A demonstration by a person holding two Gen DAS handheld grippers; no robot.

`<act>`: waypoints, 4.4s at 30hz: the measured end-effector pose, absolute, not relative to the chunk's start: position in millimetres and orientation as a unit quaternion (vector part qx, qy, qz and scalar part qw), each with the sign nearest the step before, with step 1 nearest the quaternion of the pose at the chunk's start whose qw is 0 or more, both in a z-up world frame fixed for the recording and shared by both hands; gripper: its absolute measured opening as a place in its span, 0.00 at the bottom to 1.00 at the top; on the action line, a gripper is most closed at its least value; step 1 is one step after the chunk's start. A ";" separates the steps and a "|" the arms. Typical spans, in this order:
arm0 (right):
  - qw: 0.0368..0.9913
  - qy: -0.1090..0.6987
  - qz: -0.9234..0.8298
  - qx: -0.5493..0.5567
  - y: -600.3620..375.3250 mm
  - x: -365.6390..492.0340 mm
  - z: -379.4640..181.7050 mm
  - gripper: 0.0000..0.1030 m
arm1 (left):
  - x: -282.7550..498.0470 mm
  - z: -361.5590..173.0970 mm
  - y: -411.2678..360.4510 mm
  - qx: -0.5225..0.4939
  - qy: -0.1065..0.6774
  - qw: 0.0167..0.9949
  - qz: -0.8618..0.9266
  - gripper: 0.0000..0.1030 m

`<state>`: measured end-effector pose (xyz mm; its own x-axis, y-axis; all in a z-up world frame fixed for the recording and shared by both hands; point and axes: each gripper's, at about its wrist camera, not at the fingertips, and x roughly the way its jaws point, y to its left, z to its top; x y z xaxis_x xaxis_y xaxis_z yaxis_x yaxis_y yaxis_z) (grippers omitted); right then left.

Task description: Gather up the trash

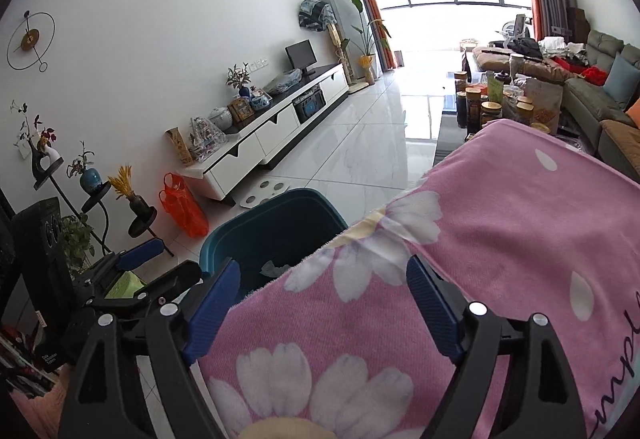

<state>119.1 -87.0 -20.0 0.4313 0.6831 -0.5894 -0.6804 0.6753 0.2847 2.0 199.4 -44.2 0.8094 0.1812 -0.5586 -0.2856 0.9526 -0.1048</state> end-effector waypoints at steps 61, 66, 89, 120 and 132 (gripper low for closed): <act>0.983 0.151 0.087 0.048 -317.2 -12.0 -16.6 0.94 | -33.5 -5.2 -9.0 -0.002 0.140 0.990 0.029 0.95; 0.984 0.149 0.088 0.048 -316.9 -12.4 -16.5 0.94 | -32.9 -5.2 -10.6 0.000 0.138 0.990 0.033 0.95; 0.983 0.152 0.088 0.048 -313.5 -11.2 -17.7 0.94 | -32.9 -7.0 -8.3 -0.002 0.141 0.989 0.042 0.95; 0.983 0.152 0.088 0.049 -312.1 -12.7 -18.4 0.94 | -34.3 -6.1 -7.3 -0.004 0.142 0.989 0.045 0.95; 0.983 0.151 0.088 0.049 -311.3 -11.6 -17.4 0.94 | -34.3 -5.4 -6.7 -0.003 0.142 0.989 0.046 0.95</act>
